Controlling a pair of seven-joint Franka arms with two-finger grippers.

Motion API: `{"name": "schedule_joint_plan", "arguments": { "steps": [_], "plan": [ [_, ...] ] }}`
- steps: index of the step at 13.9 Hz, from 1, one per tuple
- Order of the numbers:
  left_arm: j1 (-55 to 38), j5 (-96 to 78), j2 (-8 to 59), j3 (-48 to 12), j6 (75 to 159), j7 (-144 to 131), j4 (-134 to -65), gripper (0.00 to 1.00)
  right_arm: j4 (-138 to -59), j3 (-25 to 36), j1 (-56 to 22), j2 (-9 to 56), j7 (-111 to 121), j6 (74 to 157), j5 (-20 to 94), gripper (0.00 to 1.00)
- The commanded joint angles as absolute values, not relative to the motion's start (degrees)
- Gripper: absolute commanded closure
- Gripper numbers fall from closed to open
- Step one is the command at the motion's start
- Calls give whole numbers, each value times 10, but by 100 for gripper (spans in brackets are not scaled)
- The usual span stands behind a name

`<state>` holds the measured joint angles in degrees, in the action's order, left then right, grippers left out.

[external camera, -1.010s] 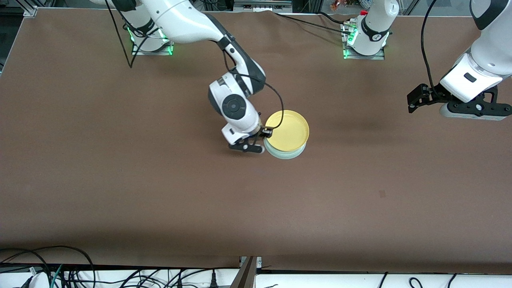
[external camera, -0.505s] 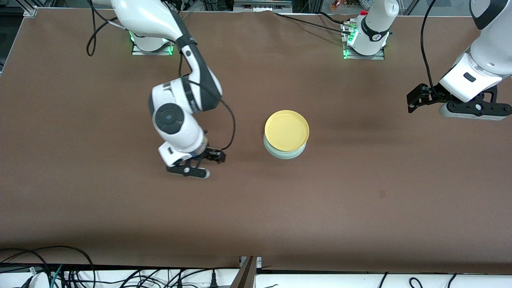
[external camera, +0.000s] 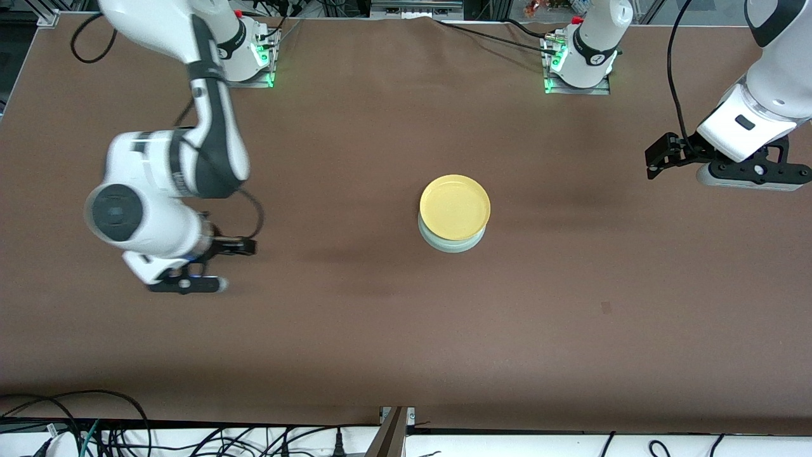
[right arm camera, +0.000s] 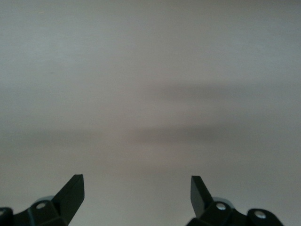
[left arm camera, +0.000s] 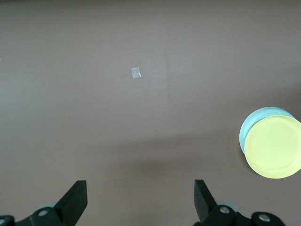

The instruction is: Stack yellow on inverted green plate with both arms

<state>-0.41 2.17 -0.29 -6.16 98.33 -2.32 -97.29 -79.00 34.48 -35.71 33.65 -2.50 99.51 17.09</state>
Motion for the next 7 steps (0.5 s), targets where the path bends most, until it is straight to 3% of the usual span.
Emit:
{"name": "schedule_joint_plan", "arguments": {
  "steps": [1,4,7],
  "plan": [
    [-4,13,-4,-62,974,-20,-964,0,-802,290,-270,280,-15,934,149,0],
    [-4,13,-4,-62,975,-20,-965,0,-806,183,-174,219,-11,922,45,0],
    [-4,13,-4,-62,975,-20,-964,0,-816,151,-136,160,-14,928,11,0]
  ]
}}
